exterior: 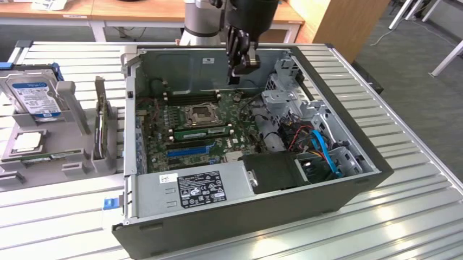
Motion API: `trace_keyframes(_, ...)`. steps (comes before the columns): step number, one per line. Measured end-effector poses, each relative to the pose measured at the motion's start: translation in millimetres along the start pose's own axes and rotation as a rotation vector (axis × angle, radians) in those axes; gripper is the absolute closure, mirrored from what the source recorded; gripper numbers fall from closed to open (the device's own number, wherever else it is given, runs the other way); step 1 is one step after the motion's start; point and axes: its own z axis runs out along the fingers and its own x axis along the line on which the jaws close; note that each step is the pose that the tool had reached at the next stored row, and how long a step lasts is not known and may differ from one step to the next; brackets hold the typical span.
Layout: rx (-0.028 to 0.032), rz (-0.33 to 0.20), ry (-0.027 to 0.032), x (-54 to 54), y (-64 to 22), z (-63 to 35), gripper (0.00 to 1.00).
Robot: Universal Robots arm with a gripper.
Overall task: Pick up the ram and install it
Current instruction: 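Press down the ram until it locks into place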
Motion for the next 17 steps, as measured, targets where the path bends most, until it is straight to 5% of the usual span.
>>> trace_keyframes(17, 0.002, 0.0, 0.0, 0.4, -0.8, 9.7, 0.9)
